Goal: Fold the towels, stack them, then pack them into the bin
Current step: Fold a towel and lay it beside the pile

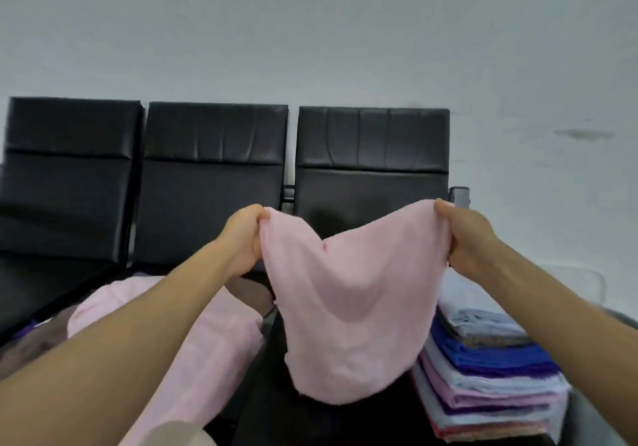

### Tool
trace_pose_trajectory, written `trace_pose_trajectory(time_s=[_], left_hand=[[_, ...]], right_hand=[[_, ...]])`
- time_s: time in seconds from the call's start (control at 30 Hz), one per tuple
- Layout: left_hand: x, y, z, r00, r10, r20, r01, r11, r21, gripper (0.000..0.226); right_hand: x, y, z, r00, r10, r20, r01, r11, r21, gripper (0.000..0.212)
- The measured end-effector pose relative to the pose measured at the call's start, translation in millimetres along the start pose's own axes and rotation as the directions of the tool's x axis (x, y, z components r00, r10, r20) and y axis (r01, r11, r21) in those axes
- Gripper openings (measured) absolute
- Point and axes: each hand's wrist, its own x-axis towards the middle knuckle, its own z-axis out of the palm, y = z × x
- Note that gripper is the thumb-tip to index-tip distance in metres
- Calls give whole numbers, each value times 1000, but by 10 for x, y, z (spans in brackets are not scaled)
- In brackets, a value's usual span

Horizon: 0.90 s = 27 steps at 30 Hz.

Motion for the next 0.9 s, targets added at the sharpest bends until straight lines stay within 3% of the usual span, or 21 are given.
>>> trace_pose_trajectory(time_s=[0.2, 0.43, 0.53, 0.67, 0.73, 0.83, 0.9], left_hand=[[-141, 829, -69, 982, 139, -131, -112, 974, 195, 20], [-359, 1267, -245, 961, 197, -195, -167, 973, 160, 32], [-450, 1369, -301, 965, 190, -183, -170, 978, 117, 35], [-515, 1428, -343, 974, 175, -145, -157, 979, 127, 40], [-505, 1446, -353, 970, 188, -154, -164, 974, 154, 41], [-514, 1444, -374, 960, 236, -149, -175, 925, 336, 38], [-531, 1436, -402, 957, 267, -114, -183, 859, 479, 32]], right_hand=[[-70, -706, -28, 984, -153, -89, 150, 988, -36, 35], [-265, -1083, -58, 977, -212, -25, 208, 971, -116, 30], [-311, -1190, -35, 974, -227, -10, 217, 945, -244, 23], [-345, -1285, -38, 966, -259, -25, 217, 856, -470, 33], [-384, -1318, -30, 969, -247, 13, 223, 849, -478, 39], [-445, -1335, -27, 964, -229, 131, 264, 834, -485, 10], [-506, -1363, -59, 951, -191, 244, 292, 811, -506, 18]])
